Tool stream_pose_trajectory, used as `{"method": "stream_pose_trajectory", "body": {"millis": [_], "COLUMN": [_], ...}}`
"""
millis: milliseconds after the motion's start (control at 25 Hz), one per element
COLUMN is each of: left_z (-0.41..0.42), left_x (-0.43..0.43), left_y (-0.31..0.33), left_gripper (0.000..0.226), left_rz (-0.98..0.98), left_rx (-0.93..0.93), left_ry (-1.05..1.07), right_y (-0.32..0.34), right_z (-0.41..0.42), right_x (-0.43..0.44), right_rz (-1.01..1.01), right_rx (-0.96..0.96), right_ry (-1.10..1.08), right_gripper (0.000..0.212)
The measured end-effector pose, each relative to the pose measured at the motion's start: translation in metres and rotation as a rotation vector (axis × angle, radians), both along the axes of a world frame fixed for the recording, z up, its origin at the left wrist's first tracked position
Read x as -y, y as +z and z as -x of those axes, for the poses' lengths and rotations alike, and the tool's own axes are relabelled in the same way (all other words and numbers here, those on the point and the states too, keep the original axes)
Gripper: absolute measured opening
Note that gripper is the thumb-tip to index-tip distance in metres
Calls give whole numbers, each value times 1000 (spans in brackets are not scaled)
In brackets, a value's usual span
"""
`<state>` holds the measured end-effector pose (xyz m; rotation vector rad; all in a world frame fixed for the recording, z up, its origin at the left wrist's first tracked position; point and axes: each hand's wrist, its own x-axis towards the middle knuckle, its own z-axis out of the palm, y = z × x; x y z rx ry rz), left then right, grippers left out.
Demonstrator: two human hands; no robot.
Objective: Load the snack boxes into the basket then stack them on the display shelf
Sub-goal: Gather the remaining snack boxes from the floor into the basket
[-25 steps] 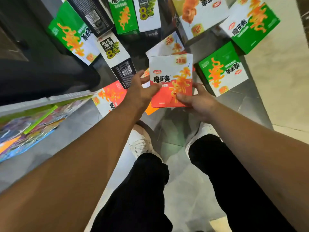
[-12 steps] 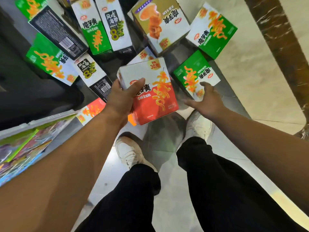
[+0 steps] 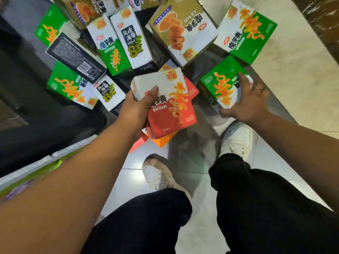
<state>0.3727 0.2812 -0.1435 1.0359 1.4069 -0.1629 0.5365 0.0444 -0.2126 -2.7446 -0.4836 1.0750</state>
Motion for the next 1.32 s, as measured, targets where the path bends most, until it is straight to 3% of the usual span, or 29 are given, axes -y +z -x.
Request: {"method": "stream_pose_trajectory", "body": {"millis": [200, 440, 640, 720, 800, 920, 1040, 1120, 1240, 1320], "left_z": [19, 43, 95, 128, 155, 187, 204, 209, 209, 214], "left_x": [2, 14, 16, 21, 28, 47, 74, 96, 134, 165], "left_y": [73, 251, 408, 458, 495, 544, 577, 592, 613, 622], "left_gripper": [40, 42, 66, 62, 71, 92, 90, 80, 56, 55], "left_rz": [68, 159, 234, 202, 205, 156, 45, -29, -114, -163], "left_rx": [52, 132, 345, 376, 394, 455, 532, 609, 656, 644], "left_ry": [29, 57, 153, 175, 236, 348, 507, 594, 763, 863], "right_y": [135, 371, 548, 607, 653, 709, 744, 755, 755, 753], "right_z": [9, 21, 65, 92, 112, 139, 159, 165, 165, 162], "right_x": [15, -4, -25, -33, -39, -42, -42, -37, -19, -5], "right_rz": [-233, -319, -441, -543, -672, -786, -884, -835, -700, -598], "right_rx": [-64, -143, -79, -65, -89, -172, -333, -457, -598, -673], "right_ry": [-90, 269, 632, 709, 706, 546, 216, 86, 61, 153], "right_gripper": [123, 124, 111, 106, 105, 99, 91, 83, 83, 88]}}
